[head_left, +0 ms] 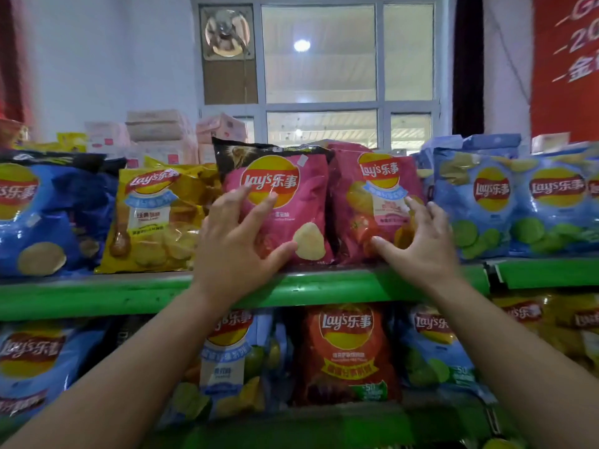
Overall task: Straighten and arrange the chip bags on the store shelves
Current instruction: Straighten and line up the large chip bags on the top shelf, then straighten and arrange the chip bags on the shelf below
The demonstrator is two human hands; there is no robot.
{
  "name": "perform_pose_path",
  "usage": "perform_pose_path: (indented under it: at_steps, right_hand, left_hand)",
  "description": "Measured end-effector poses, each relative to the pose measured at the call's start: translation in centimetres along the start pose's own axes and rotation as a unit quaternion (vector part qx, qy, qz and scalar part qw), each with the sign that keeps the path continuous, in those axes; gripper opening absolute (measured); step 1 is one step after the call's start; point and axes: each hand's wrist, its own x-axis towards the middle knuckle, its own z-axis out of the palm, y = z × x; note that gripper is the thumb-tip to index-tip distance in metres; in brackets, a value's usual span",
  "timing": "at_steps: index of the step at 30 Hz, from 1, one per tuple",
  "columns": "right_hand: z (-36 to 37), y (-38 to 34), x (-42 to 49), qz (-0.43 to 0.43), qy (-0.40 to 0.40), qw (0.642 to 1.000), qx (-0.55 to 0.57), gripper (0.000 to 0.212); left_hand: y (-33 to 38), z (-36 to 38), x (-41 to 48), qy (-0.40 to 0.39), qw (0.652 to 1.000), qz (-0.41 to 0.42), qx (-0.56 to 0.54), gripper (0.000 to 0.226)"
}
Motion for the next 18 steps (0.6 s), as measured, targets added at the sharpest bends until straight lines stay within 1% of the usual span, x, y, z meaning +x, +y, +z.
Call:
perform_pose_path:
  at_steps: [2, 4, 6, 9, 11, 15, 17, 18]
  right_hand:
    - [0.4, 0.6, -0.3, -0.006, -0.026, 0.999, -0.021, 0.091]
    - [0.7, 0.9, -0.4, -0.01, -0.02, 0.999, -0.038, 0.091]
    - [0.8, 0.9, -0.3, -0.014, -0.014, 0.999, -0.038, 0.09]
    - [0.6, 1.2, -0.8, -0.036, -0.004, 0.999, -0.005, 0.086]
    - [0.6, 1.7, -1.8, -0.073, 0.034, 0.996, 0.022, 0.075]
    - [0.8, 3.0, -5.3, -0.185, 0.127, 0.972, 0.07, 0.041]
    - [1.5, 3.9, -7.5, -0.225, 0.134, 0.963, 0.068, 0.03]
    - [2.0, 4.4, -8.4, -0.229, 0.121, 0.963, 0.074, 0.026]
  left_hand:
    - [0.6, 1.0, 0.0, -0.039, 0.999, -0.012, 0.033, 0.076]
    - [0.8, 1.7, -0.1, -0.061, 0.996, -0.024, 0.055, 0.075]
    - [0.9, 2.1, -0.1, -0.058, 0.996, -0.03, 0.059, 0.074]
    - [1.4, 2.0, -0.4, -0.034, 0.998, -0.039, 0.044, 0.075]
    - [2.0, 1.8, -1.0, 0.003, 0.999, -0.03, 0.034, 0.073]
    - [2.9, 2.0, -4.7, 0.088, 0.996, -0.019, 0.004, 0.059]
    - [3.5, 2.6, -7.8, 0.108, 0.993, -0.039, -0.028, 0.051]
    - [3.8, 3.0, -9.4, 0.108, 0.992, -0.043, -0.043, 0.046]
